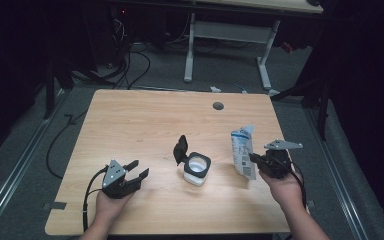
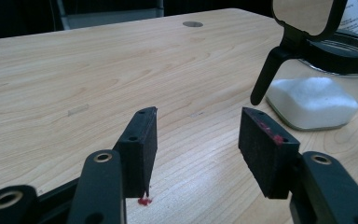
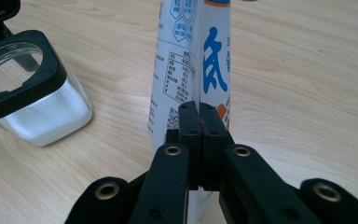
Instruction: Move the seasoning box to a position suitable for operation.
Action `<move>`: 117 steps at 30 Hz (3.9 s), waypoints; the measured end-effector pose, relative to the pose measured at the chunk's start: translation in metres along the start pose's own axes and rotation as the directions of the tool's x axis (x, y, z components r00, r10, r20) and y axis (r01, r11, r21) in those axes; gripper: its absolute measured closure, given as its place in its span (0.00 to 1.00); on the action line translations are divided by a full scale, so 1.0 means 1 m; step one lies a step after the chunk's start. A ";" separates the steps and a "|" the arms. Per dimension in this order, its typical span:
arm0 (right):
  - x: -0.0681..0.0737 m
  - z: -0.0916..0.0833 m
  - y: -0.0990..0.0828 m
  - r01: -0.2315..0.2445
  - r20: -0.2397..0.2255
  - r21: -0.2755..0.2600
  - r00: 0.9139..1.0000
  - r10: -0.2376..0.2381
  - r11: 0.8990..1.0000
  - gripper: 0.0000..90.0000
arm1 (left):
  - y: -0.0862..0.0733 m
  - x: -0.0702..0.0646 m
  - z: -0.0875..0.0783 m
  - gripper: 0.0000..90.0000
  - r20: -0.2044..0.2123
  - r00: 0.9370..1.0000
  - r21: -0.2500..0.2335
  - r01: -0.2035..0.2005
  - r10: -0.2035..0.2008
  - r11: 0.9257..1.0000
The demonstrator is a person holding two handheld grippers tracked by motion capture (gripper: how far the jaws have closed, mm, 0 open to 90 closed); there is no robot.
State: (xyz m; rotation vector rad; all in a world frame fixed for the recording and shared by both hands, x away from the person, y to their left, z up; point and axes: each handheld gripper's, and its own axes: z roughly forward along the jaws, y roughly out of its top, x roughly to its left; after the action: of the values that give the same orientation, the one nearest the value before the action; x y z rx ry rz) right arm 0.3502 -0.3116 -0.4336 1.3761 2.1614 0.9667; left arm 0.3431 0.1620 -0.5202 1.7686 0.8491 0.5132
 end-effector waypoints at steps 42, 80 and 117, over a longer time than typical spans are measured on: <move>0.001 0.010 -0.046 -0.080 -0.008 -0.370 0.997 0.083 0.926 1.00 | -0.001 -0.003 -0.013 0.52 -0.026 0.999 -0.015 0.025 -0.026 1.000; -0.021 0.006 -0.068 -0.085 0.082 -0.386 0.989 0.126 0.918 0.99 | -0.001 -0.002 -0.014 0.51 -0.026 1.000 0.000 -0.011 0.011 1.000; -0.014 0.004 -0.081 -0.099 0.093 -0.348 0.986 0.139 0.932 0.75 | 0.001 -0.001 -0.010 0.50 -0.012 1.000 0.004 -0.011 0.011 1.000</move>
State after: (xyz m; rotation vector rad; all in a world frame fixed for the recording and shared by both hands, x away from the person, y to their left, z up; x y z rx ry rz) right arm 0.3086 -0.3449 -0.4962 1.3638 1.7389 1.2099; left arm 0.3355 0.1673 -0.5160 1.7758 0.8502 0.5304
